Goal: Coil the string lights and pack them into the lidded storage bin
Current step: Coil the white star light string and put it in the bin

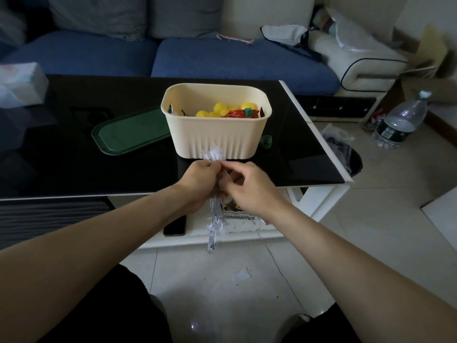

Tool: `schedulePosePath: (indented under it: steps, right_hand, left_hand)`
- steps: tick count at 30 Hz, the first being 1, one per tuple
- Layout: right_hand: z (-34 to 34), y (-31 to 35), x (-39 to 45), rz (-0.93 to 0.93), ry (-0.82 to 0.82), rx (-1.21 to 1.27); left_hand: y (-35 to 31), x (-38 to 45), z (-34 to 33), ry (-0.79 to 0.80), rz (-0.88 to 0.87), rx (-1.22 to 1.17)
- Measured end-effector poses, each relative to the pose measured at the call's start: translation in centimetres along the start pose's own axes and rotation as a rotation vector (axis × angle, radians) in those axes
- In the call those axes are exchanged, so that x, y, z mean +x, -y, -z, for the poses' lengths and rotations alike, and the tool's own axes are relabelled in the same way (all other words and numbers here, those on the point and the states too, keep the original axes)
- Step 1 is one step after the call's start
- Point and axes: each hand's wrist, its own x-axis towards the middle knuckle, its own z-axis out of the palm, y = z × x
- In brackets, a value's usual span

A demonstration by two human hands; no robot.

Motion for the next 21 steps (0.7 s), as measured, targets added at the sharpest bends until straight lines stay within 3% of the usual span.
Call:
schedulePosePath:
  steps: [4, 10, 13, 17, 21]
  right_hand:
    - [-0.2, 0.1, -0.4, -0.041, 0.248, -0.044]
    - [0.6, -1.3, 0.5, -0.116, 0.001, -0.033]
    - [1.2, -1.9, 0.4, -0.136, 0.022, -0.062]
    - [1.7, -2.3, 0.8, -0.146, 0.0, -0.136]
    - [1.7, -3.1, 0.5, -0.271, 0.19, -0.016]
  left_hand:
    - [-0.1, 0.1, 0.5, -0.037, -0.005, 0.004]
    - [-1.1, 0.4, 0.9, -0.158, -0.042, -0.171]
    - [-1.6, 0.4, 1.2, -0.18, -0.042, -0.232]
    - [-2.3, 0.1, 2.0, -0.022, -0.02, -0.442]
    - [-2.4, 0.0, 2.3, 0.007, -0.01, -0.575]
